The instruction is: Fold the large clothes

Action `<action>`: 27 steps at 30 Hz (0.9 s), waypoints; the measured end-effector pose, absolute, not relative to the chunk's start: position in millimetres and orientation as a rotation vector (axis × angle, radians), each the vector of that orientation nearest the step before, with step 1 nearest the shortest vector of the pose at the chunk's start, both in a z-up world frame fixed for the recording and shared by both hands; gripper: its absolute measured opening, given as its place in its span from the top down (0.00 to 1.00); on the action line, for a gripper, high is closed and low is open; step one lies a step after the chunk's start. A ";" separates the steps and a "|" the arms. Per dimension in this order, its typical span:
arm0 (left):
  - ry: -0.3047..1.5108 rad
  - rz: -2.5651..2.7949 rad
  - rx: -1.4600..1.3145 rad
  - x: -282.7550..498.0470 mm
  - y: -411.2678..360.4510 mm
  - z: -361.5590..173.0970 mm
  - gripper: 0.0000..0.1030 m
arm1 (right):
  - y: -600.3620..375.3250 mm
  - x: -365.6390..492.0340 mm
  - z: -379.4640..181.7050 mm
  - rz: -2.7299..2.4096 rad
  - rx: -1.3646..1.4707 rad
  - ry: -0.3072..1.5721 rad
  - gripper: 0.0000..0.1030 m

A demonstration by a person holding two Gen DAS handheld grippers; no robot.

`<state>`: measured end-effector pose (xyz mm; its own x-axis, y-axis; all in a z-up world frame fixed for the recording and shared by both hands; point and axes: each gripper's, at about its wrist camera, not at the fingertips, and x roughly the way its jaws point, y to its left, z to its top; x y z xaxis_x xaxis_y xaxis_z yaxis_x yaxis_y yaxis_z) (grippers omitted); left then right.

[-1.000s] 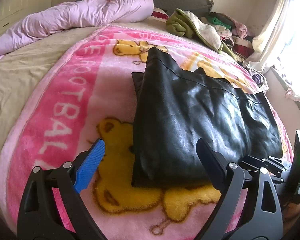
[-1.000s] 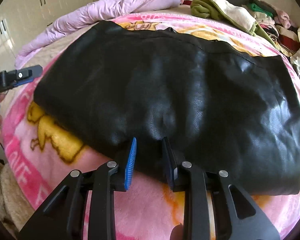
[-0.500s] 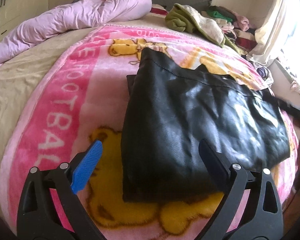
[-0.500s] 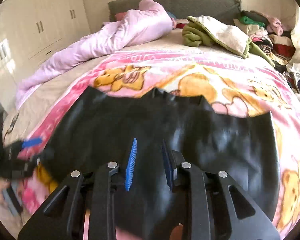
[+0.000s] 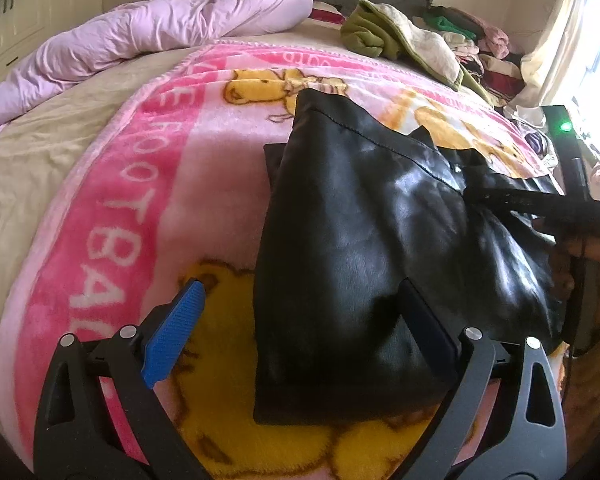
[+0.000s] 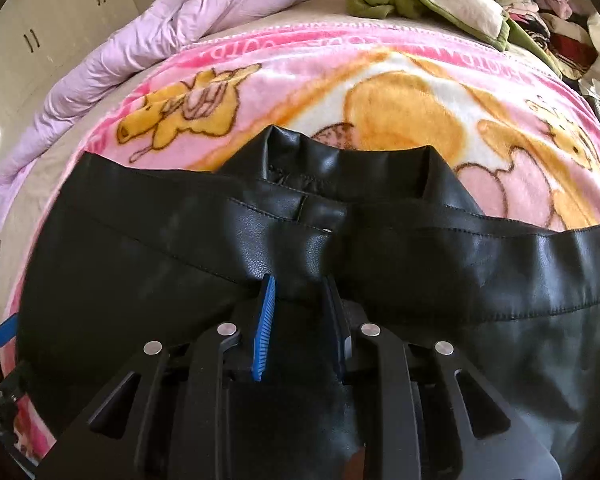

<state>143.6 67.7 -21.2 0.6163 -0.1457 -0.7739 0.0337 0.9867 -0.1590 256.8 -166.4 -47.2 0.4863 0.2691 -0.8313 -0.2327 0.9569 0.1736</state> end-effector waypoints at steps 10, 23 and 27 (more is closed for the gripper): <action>0.895 -0.116 -0.142 147.0 69.4 -17.4 0.11 | -186.4 169.6 8.1 0.403 0.055 0.844 0.78; 0.938 -0.119 -0.201 164.0 76.7 -28.9 0.11 | -173.6 90.6 -34.8 0.420 -0.030 0.944 0.78; 0.951 -0.122 -0.214 167.5 75.2 -35.0 0.11 | -165.6 88.2 -54.2 0.394 -0.063 0.951 0.77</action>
